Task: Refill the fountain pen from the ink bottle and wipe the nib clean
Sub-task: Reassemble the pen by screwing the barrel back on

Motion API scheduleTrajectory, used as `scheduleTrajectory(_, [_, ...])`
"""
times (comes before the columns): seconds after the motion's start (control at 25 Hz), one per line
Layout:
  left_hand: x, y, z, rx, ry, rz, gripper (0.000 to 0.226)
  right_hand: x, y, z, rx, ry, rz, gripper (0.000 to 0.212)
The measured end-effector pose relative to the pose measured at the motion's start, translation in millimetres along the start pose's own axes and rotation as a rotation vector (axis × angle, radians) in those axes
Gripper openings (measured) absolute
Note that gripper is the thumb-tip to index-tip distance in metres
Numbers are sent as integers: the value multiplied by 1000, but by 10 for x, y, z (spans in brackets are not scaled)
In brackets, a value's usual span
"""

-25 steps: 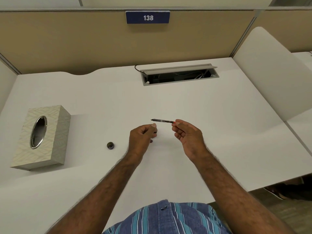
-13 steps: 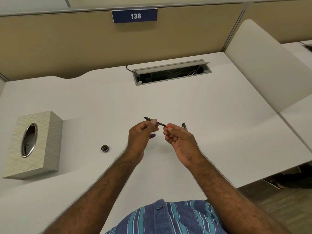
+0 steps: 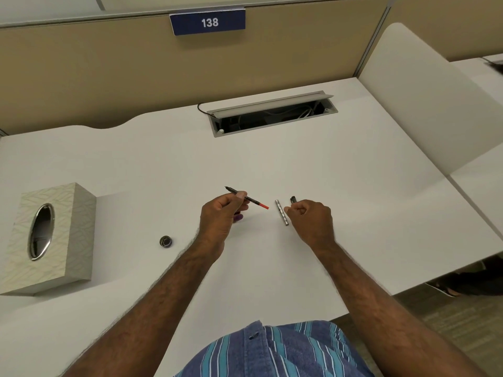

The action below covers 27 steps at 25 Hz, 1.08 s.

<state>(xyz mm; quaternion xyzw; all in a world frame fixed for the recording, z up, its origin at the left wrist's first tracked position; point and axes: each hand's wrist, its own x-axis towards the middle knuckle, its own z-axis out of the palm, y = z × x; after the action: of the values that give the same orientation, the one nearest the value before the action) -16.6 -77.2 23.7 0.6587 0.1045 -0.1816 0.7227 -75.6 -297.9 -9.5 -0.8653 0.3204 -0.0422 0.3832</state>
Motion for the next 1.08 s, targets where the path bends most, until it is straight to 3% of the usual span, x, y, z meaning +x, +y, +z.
scheduleTrajectory(0.16, [38,-8,-1,30,-2,3,16,87,12,174,-215,-42,-57,37])
scheduleTrajectory(0.4, [86,-7,-24,47,-3,9,19,53,1,334,-351,-81,-126,20])
scheduleTrajectory(0.64, [102,-20,-25,44,7,-1,19,-40,-26,217,-137,-71,-58,10])
scheduleTrajectory(0.88, [91,-4,-36,39,17,7,19,-261,-9,-5,39,-81,-189,1])
scheduleTrajectory(1.08, [79,14,-19,40,19,18,20,-415,40,-108,104,-86,-263,5])
